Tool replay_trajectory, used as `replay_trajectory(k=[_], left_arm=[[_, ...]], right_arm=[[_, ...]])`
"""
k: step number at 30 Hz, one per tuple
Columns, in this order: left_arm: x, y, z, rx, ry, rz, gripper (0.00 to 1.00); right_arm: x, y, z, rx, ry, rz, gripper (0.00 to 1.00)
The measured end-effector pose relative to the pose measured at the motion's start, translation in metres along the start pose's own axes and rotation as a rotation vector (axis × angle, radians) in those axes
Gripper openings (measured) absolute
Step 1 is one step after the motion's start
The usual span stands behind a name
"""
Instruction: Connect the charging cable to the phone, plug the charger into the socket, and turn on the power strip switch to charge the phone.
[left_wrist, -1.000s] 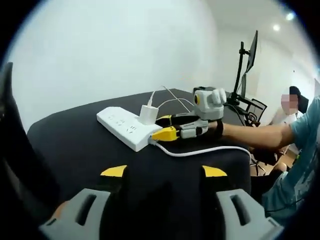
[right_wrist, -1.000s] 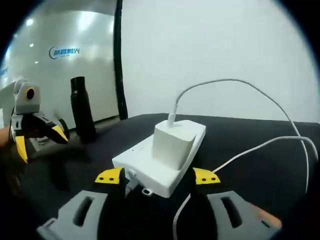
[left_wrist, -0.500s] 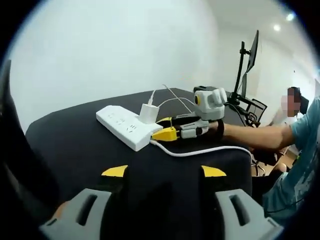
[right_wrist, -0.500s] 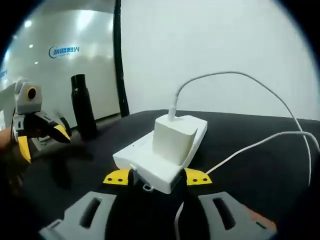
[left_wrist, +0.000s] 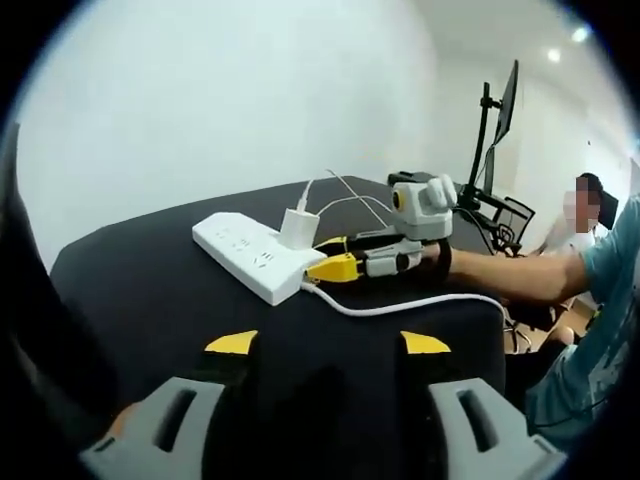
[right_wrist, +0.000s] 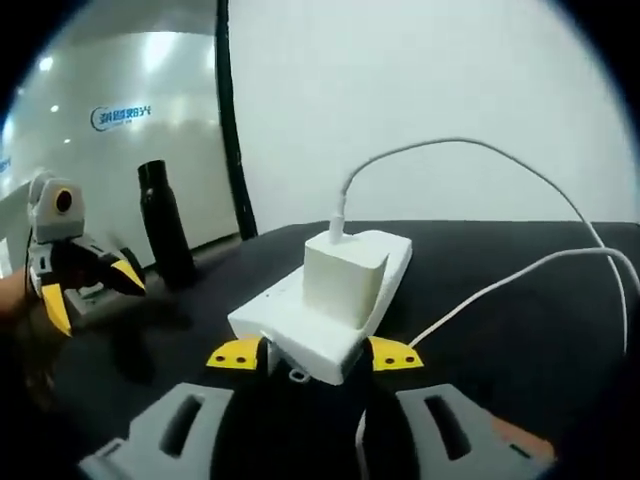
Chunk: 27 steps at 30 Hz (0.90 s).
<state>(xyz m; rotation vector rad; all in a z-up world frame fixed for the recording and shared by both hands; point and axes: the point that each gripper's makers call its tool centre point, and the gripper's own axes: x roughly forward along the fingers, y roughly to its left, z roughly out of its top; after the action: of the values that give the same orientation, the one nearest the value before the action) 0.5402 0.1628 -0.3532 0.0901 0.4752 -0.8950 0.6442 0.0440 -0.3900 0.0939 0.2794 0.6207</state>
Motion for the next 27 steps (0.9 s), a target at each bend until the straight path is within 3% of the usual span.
replay_trajectory(k=[7,14,17,21,24,27], left_arm=[[0.003,-0.004,0.000,0.008,0.006,-0.003,0.50],[0.004,-0.006,0.002,0.014,0.010,-0.001,0.49],[0.003,-0.009,0.003,0.011,0.010,0.000,0.49],[0.002,-0.012,0.003,0.019,0.024,0.010,0.49],[0.002,-0.012,0.008,0.012,0.020,0.023,0.50],[0.003,-0.017,0.013,0.004,0.014,0.027,0.50]], right_arm=[[-0.001,-0.002,0.001,0.043,0.006,-0.001,0.25],[-0.004,0.006,-0.002,-0.004,0.003,-0.003,0.27],[-0.004,0.005,-0.005,-0.072,0.013,-0.007,0.27],[-0.014,0.014,-0.009,-0.110,0.062,0.065,0.45],[-0.029,0.011,-0.005,-0.142,0.066,0.061,0.46],[-0.045,0.008,0.014,-0.062,0.018,0.079,0.46]])
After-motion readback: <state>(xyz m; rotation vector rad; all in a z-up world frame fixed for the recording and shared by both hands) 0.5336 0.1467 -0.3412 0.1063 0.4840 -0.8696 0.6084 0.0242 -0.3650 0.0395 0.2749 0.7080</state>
